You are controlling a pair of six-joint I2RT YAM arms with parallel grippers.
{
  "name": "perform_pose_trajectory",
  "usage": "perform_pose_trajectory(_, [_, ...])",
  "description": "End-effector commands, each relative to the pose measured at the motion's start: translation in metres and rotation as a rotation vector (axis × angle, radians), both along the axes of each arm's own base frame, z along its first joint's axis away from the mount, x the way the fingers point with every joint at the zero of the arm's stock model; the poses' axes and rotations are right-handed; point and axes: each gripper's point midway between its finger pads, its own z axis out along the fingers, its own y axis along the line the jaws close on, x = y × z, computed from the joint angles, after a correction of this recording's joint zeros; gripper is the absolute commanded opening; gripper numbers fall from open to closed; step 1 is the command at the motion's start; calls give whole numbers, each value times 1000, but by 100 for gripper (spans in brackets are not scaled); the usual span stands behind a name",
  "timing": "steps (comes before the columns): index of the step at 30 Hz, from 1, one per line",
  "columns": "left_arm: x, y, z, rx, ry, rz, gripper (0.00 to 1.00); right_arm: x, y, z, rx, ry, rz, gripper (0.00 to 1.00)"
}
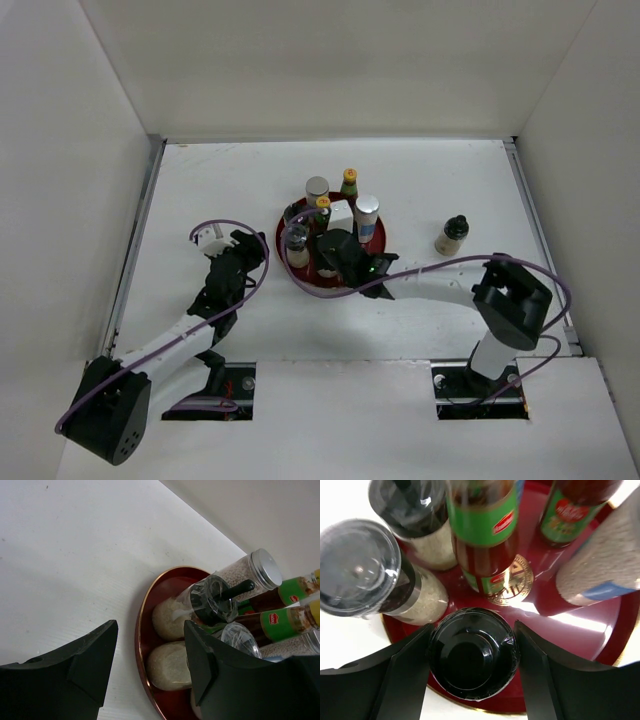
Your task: Organize the condiment bottles
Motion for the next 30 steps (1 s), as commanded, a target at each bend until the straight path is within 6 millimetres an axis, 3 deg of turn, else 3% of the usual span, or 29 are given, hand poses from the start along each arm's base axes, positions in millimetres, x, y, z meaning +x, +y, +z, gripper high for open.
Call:
perform_pose_trajectory(1, [2, 0, 15, -35, -57, -1, 54, 18, 31, 49, 145, -113, -6, 53])
perform_pose_trajectory(6, [2, 0, 13, -33, -52, -1, 54, 15, 26, 42, 130, -104, -12, 75])
perform_pose_trajectory(8, [2, 0, 13, -32, -50, -1, 54, 11, 20, 52, 132, -115, -10, 83])
perform_pose_trajectory(12, [2, 0, 14, -33, -53, 2, 54, 0, -10, 86, 182, -157, -29, 88])
perform_pose_trajectory(15, [2, 1, 15, -35, -57, 2, 54, 6, -55, 102, 202, -191, -101, 89])
perform_pose_trajectory(18, [2, 0, 14, -34, -55, -1, 54, 22, -117, 103, 196, -223, -255, 88])
perform_pose_trajectory(22, [1, -3, 15, -40, -60, -7, 54, 41, -232, 101, 113, -273, -594, 90])
perform_pose_trajectory(24, [3, -5, 13, -37, -50, -13, 54, 46, -277, 98, 68, -268, -710, 94])
perform_pose_trajectory(27, [3, -9, 10, -42, -41, -25, 54, 53, -313, 85, 15, -215, -791, 97])
perform_pose_trajectory(30, [3, -9, 13, -45, -48, -23, 54, 57, -321, 61, -15, -148, -804, 98])
